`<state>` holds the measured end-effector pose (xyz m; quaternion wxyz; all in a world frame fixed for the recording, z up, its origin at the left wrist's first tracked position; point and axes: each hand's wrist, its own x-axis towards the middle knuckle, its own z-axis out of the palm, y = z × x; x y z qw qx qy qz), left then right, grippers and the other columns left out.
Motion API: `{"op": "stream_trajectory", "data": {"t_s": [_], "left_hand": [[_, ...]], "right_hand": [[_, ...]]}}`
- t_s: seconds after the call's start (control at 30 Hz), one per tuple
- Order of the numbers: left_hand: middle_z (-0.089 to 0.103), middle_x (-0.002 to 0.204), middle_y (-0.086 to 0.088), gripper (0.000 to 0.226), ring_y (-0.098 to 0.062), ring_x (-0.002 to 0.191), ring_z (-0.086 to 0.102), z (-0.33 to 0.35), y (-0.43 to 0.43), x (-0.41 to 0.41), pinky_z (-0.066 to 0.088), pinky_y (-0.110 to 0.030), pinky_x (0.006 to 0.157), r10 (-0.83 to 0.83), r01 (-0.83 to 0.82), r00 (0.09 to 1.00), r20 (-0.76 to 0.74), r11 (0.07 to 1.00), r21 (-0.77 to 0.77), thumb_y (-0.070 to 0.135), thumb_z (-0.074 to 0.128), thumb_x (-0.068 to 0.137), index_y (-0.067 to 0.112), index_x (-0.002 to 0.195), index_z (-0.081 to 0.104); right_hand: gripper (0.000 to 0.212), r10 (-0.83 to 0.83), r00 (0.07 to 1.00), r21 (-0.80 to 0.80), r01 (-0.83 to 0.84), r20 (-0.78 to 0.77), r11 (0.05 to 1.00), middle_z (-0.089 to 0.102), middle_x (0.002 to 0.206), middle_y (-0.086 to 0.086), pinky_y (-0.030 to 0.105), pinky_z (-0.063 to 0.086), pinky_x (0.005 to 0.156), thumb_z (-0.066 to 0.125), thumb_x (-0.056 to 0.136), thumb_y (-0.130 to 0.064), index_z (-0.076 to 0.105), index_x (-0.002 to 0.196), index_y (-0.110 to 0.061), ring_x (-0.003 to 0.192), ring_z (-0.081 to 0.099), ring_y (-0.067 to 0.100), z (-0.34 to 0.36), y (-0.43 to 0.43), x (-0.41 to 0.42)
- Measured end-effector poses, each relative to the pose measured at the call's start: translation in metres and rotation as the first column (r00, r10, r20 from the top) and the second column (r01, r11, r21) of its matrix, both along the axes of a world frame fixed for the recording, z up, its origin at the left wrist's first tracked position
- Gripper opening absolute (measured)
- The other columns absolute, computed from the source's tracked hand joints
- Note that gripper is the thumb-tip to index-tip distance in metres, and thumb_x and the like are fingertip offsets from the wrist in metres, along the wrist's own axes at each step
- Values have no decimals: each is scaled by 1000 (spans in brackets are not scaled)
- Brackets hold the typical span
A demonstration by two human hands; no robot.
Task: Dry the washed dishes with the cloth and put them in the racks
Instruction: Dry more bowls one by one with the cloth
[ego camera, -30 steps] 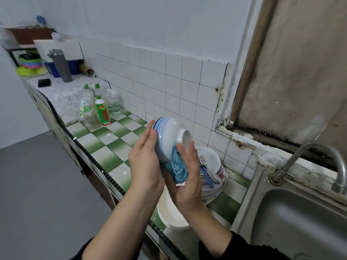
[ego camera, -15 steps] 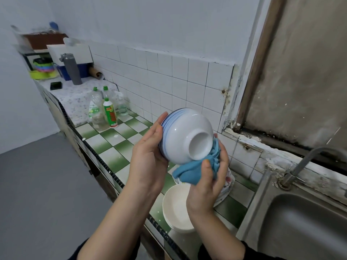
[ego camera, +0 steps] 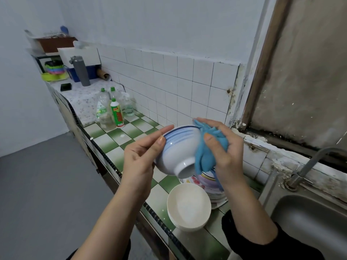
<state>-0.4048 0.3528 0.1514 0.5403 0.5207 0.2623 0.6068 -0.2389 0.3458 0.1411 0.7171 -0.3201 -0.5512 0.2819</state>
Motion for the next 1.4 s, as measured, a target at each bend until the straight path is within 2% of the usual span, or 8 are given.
{"op": "stream_trajectory", "data": {"t_s": [0.13,0.3,0.4,0.67,0.83,1.0,1.2,1.4], "left_hand": [[76,88,-3,25,-13,83,69,-2,-2,5,55,-22,72,40,-41,998,-50,999,-20,15,62,77,22,96,77],[75,97,2,19,-11,91,69,1,-2,-4,55,-24,75,15,-12,997,76,999,-43,19,78,71,26,89,80],[76,95,5,19,-10,91,68,10,-4,-5,54,-25,78,14,-14,1000,-5,999,52,26,71,75,32,91,79],[75,78,10,30,-1,67,67,4,-18,23,49,-11,55,102,-77,974,-203,989,127,-5,55,92,20,93,72],[75,79,8,15,0,74,66,-2,-10,17,50,-12,65,130,-120,985,-109,988,93,9,67,84,20,89,74],[76,86,9,20,-1,81,67,1,-7,20,50,-13,71,139,-129,986,-98,986,102,16,59,82,22,92,75],[75,84,15,19,1,80,69,-1,-15,38,53,-14,73,215,-198,966,-147,973,119,6,65,86,21,93,73],[76,82,3,22,-5,73,67,0,-7,36,55,-18,65,239,-243,968,-78,969,-49,1,59,91,16,91,74]], "right_hand": [[38,-201,914,161,152,353,975,65,121,-8,30,50,97,60,81,-27,61,118,-23,114,62,12,-10,-3,-9],[41,-14,994,-111,2,-112,994,72,103,-6,25,54,81,59,78,-38,63,114,-19,99,67,11,-27,-1,-10],[42,-91,989,-82,82,-120,993,72,102,-5,23,54,79,57,79,-37,63,115,-15,96,67,10,-26,-8,-10],[43,-519,742,308,420,425,854,67,117,-2,25,48,101,57,81,-28,68,116,-6,122,60,15,-7,-17,-27],[36,-203,974,-167,185,-99,968,73,106,0,32,54,85,60,74,-39,72,102,-19,100,68,14,-21,-3,-17],[26,-194,901,-461,-7,-388,887,65,81,7,38,45,74,64,66,-39,75,76,-17,82,58,24,-17,7,-9],[24,-302,953,-153,297,-12,943,73,96,-10,23,54,73,63,77,-25,71,100,-23,89,68,6,1,-13,-20],[34,-636,652,466,448,414,763,65,123,11,47,45,100,63,85,-20,66,115,-3,116,56,28,-32,-9,-30]]}}
